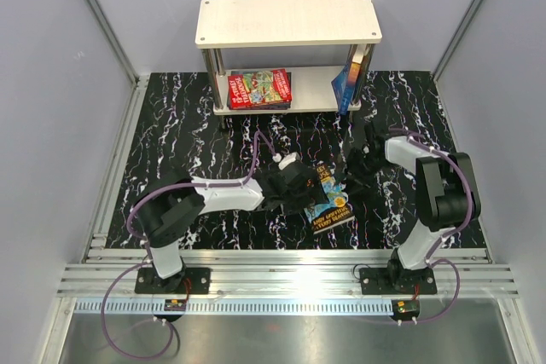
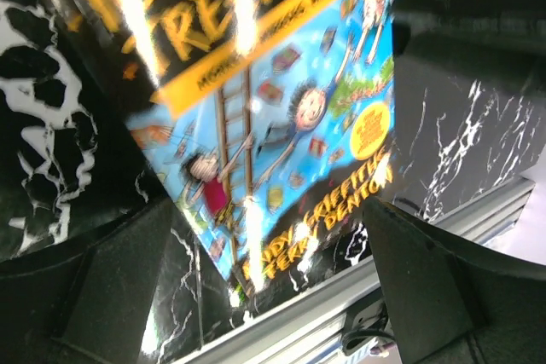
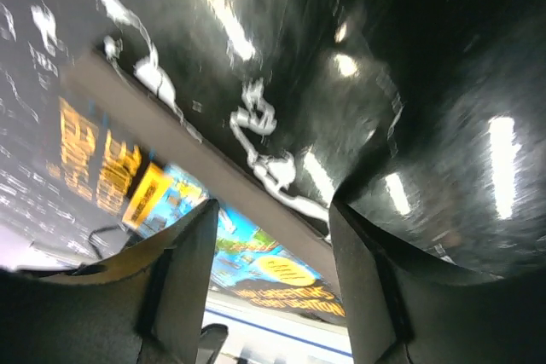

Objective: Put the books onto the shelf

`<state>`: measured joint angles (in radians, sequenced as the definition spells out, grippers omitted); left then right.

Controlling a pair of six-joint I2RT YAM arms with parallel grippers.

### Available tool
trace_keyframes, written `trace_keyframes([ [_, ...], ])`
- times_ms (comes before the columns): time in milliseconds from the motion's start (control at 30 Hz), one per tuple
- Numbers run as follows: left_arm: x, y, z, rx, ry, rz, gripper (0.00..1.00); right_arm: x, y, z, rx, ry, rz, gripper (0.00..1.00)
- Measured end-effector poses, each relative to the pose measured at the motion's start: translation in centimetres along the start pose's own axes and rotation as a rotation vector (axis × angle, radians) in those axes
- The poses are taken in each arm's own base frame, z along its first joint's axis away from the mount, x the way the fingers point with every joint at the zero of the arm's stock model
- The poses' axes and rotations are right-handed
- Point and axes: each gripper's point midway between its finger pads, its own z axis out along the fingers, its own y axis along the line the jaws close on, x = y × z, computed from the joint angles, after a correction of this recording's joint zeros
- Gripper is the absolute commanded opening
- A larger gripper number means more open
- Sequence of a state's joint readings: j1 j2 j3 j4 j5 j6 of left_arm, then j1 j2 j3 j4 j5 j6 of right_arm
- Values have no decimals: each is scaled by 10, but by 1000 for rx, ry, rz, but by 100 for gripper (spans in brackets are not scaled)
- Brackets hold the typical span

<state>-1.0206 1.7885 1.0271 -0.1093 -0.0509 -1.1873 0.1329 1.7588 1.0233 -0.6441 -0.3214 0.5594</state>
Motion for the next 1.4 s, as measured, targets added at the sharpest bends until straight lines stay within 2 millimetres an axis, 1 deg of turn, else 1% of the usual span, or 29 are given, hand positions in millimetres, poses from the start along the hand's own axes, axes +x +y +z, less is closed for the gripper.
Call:
trace_keyframes([
  [167, -2, -9, 7, 51, 14, -32, 95, 27, -1, -4, -34, 16, 5, 62],
  [233, -2, -11, 8, 60, 22, -40, 95, 32, -2, -10, -45, 4, 8, 61],
  [300, -3, -13, 10, 72, 26, -45, 95, 33, -1, -18, -60, -20, 5, 61],
  [533, -6, -19, 15, 95, 42, -56, 94, 32, 12, -42, -126, -88, 3, 59],
  [600, -6, -21, 16, 100, 45, -55, 94, 33, 15, -44, -140, -95, 2, 58],
  [700, -7, -24, 18, 107, 47, -56, 94, 38, 11, -40, -143, -84, 9, 55],
  [733, -7, -24, 18, 108, 47, -57, 94, 41, 8, -37, -141, -73, 14, 53],
  [833, -8, -23, 18, 108, 47, -60, 94, 53, -4, -26, -120, -44, 31, 43],
  [933, -14, -21, 18, 111, 37, -72, 94, 66, -15, -17, -103, -9, 54, 27],
  [967, -16, -21, 18, 114, 33, -79, 94, 68, -16, -17, -107, -4, 58, 19],
  [1133, -20, -19, 16, 141, 34, -98, 96, 69, -13, -19, -128, -6, 57, 0],
  [1267, -23, -12, 10, 205, 70, -127, 97, 70, -8, -26, -132, -3, 52, 0],
  [1400, -35, 2, 2, 263, 110, -167, 98, 66, 8, -45, -161, -12, 40, 0],
])
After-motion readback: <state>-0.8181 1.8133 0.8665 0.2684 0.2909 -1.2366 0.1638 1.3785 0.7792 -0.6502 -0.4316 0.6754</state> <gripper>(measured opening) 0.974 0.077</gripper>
